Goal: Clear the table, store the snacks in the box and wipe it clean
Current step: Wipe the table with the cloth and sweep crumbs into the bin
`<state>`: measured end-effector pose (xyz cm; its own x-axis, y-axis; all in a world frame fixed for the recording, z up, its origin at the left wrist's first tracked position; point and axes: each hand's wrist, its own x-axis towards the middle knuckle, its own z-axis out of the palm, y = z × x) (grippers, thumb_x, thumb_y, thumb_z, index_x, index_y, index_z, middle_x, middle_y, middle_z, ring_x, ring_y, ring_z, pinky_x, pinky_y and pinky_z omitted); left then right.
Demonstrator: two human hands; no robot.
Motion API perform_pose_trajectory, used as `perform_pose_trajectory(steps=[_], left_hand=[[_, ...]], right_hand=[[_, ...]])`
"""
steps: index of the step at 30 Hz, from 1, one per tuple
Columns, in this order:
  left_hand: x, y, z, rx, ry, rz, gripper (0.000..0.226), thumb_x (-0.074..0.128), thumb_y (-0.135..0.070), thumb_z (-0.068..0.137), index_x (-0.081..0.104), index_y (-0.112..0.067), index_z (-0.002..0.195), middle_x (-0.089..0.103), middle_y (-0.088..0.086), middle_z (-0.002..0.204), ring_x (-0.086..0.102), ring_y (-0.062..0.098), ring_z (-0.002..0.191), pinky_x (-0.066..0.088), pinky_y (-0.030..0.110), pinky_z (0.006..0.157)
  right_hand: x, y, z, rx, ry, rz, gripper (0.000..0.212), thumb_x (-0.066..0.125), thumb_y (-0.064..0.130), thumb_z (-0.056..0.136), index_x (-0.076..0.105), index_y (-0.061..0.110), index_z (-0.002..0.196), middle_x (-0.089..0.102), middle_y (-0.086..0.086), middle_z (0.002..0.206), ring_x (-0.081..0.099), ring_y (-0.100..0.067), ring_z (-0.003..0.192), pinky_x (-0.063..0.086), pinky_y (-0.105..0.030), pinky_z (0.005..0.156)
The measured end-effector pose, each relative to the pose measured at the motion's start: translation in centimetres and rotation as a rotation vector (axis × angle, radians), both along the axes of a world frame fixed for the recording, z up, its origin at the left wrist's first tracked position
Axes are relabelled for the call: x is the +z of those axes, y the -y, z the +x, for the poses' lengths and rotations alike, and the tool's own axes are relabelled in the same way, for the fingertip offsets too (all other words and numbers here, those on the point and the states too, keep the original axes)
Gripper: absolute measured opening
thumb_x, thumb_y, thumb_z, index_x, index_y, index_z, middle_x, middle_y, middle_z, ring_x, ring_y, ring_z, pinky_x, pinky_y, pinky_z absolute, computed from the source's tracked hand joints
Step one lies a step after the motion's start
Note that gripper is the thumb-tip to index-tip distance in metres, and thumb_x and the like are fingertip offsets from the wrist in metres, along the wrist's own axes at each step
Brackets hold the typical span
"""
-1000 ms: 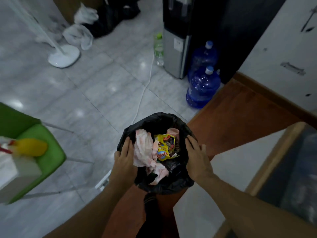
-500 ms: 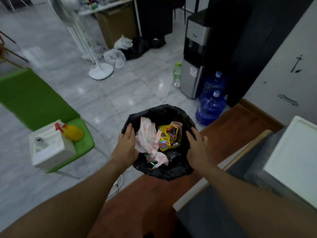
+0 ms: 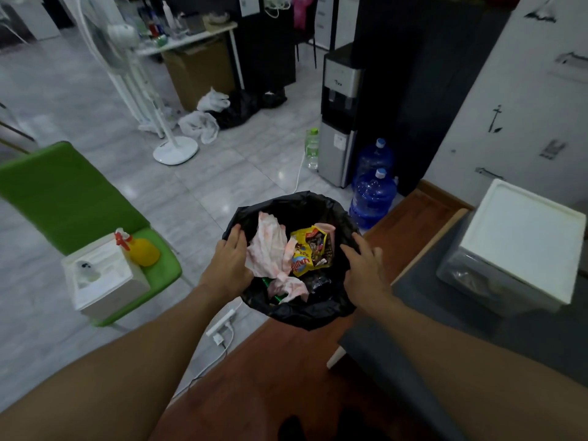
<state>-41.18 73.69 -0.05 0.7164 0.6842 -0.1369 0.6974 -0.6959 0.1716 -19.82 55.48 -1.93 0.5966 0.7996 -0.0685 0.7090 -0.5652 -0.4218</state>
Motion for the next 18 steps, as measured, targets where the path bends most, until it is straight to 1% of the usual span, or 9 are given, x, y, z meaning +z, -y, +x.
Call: perform_pose_trajectory(steps=[5, 10, 15, 18], left_hand=[[1.6, 2.7, -2.4, -0.007, -0.015, 0.017, 0.086, 0.060, -0.017, 0.084, 0.012, 0.005, 0.152, 0.006, 0.021, 0.162, 0.019, 0.038, 0.145, 0.023, 0.037, 0.113], [2.2, 6.9, -4.0, 0.009, 0.028, 0.051, 0.084, 0.061, -0.012, 0.081, 0.018, 0.008, 0.150, 0.013, 0.025, 0.160, 0.017, 0.037, 0.148, 0.019, 0.035, 0.115], [1.9, 11.2, -5.9, 0.050, 0.018, 0.034, 0.084, 0.060, -0.010, 0.081, 0.017, 0.007, 0.151, 0.012, 0.023, 0.161, 0.018, 0.037, 0.147, 0.018, 0.038, 0.118], [1.3, 13.7, -7.2, 0.067, 0.001, 0.017, 0.082, 0.060, -0.008, 0.081, 0.018, 0.008, 0.150, 0.012, 0.024, 0.160, 0.021, 0.040, 0.144, 0.019, 0.038, 0.117]], right_hand=[[0.7, 2.8, -2.1, 0.018, -0.026, 0.032, 0.064, 0.046, -0.005, 0.085, 0.048, 0.022, 0.143, 0.017, -0.004, 0.163, 0.025, -0.033, 0.131, 0.036, -0.043, 0.109], [0.6, 5.7, -3.0, 0.052, -0.017, 0.039, 0.063, 0.048, -0.006, 0.084, 0.052, 0.021, 0.140, 0.021, -0.005, 0.162, 0.026, -0.034, 0.132, 0.038, -0.045, 0.107], [-0.5, 9.2, -4.4, 0.087, -0.011, 0.046, 0.065, 0.051, -0.007, 0.082, 0.052, 0.019, 0.141, 0.024, -0.006, 0.162, 0.028, -0.035, 0.130, 0.038, -0.042, 0.107], [-1.5, 11.6, -5.5, 0.110, -0.033, 0.029, 0.063, 0.052, -0.007, 0.083, 0.053, 0.019, 0.141, 0.024, -0.006, 0.161, 0.027, -0.034, 0.133, 0.035, -0.039, 0.110]])
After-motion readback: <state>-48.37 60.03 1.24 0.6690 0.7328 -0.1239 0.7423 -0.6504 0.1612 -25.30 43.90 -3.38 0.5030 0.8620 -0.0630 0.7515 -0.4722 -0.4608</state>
